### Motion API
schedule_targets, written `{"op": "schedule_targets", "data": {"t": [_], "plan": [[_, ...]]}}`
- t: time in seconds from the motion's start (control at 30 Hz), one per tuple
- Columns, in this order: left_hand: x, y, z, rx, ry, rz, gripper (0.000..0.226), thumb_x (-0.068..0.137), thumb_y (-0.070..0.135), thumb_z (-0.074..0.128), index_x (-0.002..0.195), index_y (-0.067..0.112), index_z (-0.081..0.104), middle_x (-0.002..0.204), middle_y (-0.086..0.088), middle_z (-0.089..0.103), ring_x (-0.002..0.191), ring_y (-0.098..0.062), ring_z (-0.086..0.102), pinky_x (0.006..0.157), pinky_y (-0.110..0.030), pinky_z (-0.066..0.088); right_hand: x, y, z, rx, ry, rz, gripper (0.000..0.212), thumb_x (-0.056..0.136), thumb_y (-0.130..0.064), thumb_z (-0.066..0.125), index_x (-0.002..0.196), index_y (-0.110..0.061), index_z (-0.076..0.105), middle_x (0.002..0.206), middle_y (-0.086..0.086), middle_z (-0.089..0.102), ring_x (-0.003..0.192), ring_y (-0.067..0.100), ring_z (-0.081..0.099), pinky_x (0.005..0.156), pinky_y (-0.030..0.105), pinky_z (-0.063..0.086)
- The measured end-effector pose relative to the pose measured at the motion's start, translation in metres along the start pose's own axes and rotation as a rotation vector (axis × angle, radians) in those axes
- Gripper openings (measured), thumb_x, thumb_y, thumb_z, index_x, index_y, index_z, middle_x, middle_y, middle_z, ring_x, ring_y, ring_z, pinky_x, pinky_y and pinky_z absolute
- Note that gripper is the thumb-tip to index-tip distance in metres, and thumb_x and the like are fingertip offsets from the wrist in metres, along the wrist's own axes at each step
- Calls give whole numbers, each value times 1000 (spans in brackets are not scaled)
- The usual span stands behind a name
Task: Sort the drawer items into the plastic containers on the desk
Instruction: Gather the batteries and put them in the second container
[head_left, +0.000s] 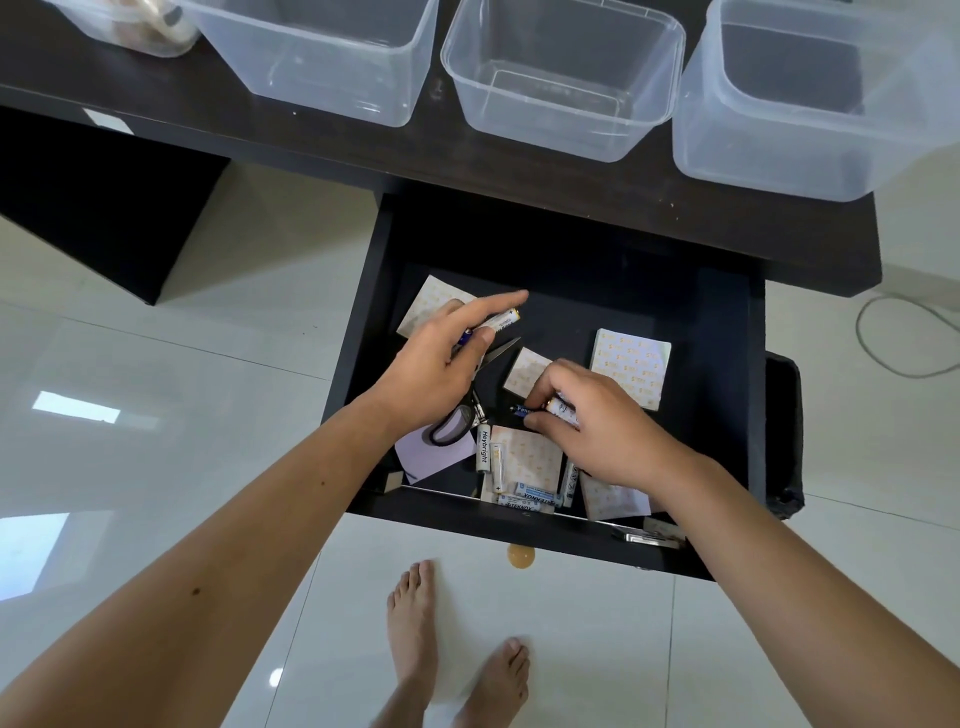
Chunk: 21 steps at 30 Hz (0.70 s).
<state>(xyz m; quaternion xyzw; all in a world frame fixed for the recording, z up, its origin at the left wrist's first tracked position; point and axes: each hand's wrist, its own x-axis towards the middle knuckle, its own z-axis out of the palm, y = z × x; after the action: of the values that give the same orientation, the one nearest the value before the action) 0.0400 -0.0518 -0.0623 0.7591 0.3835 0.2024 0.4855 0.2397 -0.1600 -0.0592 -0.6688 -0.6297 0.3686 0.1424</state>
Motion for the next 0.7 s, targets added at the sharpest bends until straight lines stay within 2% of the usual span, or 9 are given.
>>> {"op": "schedule_targets", "data": {"t": [0.1,0.2,0.27,0.3,0.37,0.4,0.53,0.6,0.7], "plan": [[-1,1,2,-30,-2,-31,41,111,13,46,144,36,57,97,6,54,68,-1,50,67,-14,44,-8,-1,-7,101,-4,44,9,104,-27,66,109,-34,61,91,-18,61,82,-9,57,72,17,39],[0,2,3,-72,-15,-57,36,111,13,47,139,32,57,87,6,53,55,-4,41,53,-15,37,-13,-3,-10,204,-50,42,29,107,-24,61,128,-44,66,105,-23,66,98,-6,63,85,15,47],[0,1,3,-102,-25,-79,31,111,17,48,137,33,53,78,1,51,56,-11,40,52,-23,37,-13,-4,-9,258,-97,62,27,105,-21,63,121,-40,72,95,-33,68,85,-11,65,79,13,47],[-1,1,3,-115,-31,-97,29,111,20,48,136,35,51,75,-3,50,58,-16,40,54,-28,38,-12,-3,-8,273,-107,84,21,103,-20,65,112,-37,74,84,-31,69,74,-8,65,75,17,50],[-2,-1,4,-120,-46,-138,26,111,27,49,133,39,47,76,-11,48,62,-23,41,58,-39,41,-9,-4,-6,289,-101,121,14,98,-19,69,98,-32,73,74,-14,69,64,2,66,70,33,56],[-2,-3,4,-121,-51,-156,26,110,29,49,133,41,46,77,-12,48,62,-24,41,59,-40,42,-8,-5,-5,297,-107,125,13,95,-18,72,94,-31,72,77,-10,70,63,6,68,69,35,56],[-2,-1,3,-147,-48,-186,22,107,22,54,125,35,50,75,-5,52,58,-16,44,54,-30,41,-5,-9,5,129,-169,86,18,84,-25,85,82,-31,68,78,-20,67,63,-3,58,61,15,42],[-1,1,2,-130,-38,-181,22,101,12,58,115,29,53,77,0,57,58,-10,47,54,-24,42,-4,-11,12,91,-186,67,25,78,-33,92,82,-32,67,83,-17,67,71,-3,59,64,16,43],[-1,4,1,-92,-48,-169,22,96,6,62,106,24,54,78,1,59,58,-6,50,55,-21,42,-3,-15,18,91,-169,63,37,73,-39,95,99,-33,69,94,-17,64,85,-4,59,70,19,44]]}}
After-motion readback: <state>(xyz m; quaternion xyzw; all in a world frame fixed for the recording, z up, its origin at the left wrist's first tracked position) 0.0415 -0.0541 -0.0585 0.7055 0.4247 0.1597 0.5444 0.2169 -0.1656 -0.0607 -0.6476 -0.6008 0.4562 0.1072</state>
